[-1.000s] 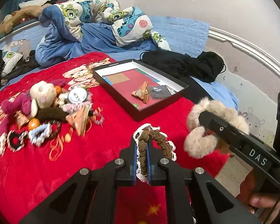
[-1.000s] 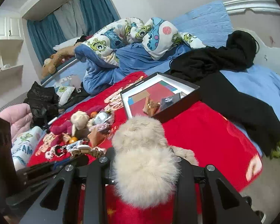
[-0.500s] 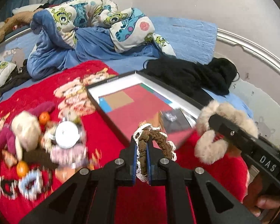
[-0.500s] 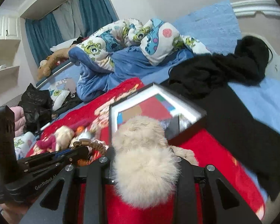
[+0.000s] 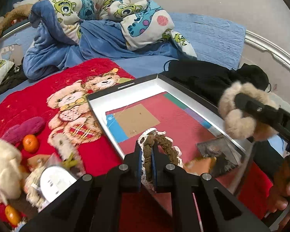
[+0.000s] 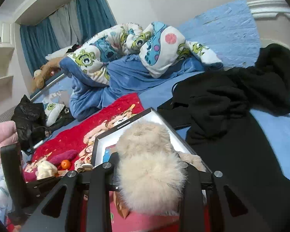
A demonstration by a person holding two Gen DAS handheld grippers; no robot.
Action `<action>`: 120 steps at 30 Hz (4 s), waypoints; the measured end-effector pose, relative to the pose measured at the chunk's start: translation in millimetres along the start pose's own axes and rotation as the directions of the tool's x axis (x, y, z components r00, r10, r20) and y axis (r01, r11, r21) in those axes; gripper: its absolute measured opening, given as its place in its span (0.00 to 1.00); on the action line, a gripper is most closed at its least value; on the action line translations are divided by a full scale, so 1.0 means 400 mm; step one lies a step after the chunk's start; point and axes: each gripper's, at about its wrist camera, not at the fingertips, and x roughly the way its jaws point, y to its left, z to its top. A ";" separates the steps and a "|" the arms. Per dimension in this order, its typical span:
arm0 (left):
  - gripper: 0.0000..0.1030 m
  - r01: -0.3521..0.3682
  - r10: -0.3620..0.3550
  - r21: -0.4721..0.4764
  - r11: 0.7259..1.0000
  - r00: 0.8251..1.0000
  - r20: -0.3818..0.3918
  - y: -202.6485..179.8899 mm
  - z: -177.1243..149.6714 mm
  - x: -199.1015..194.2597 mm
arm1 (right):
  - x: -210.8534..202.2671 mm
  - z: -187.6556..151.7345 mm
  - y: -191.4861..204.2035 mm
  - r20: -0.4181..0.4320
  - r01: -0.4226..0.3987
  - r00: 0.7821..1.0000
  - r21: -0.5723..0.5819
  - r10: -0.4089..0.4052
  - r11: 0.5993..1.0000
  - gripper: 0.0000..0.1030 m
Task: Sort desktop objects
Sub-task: 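Lift the plush and scrunchie and carry them toward the black box, then lower the plush and scrunchie into the black box and open both tools, then withdraw both tools from the box back toward the item pile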
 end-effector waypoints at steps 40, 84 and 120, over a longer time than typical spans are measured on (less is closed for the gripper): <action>0.09 0.069 -0.069 0.045 0.997 0.998 0.002 -0.026 -0.031 0.124 | 0.208 -0.101 0.046 -0.126 0.240 0.950 -0.292 -0.286 0.926 0.30; 1.00 0.002 -0.005 0.016 1.000 0.988 0.154 0.014 -0.011 0.039 | -0.006 -0.122 0.047 0.300 0.220 0.941 -0.190 -0.157 0.957 1.00; 1.00 -0.183 0.201 -0.164 0.969 0.974 0.102 0.193 -0.303 -0.557 | -0.323 -0.318 0.387 0.241 0.030 0.969 -0.326 0.053 0.945 1.00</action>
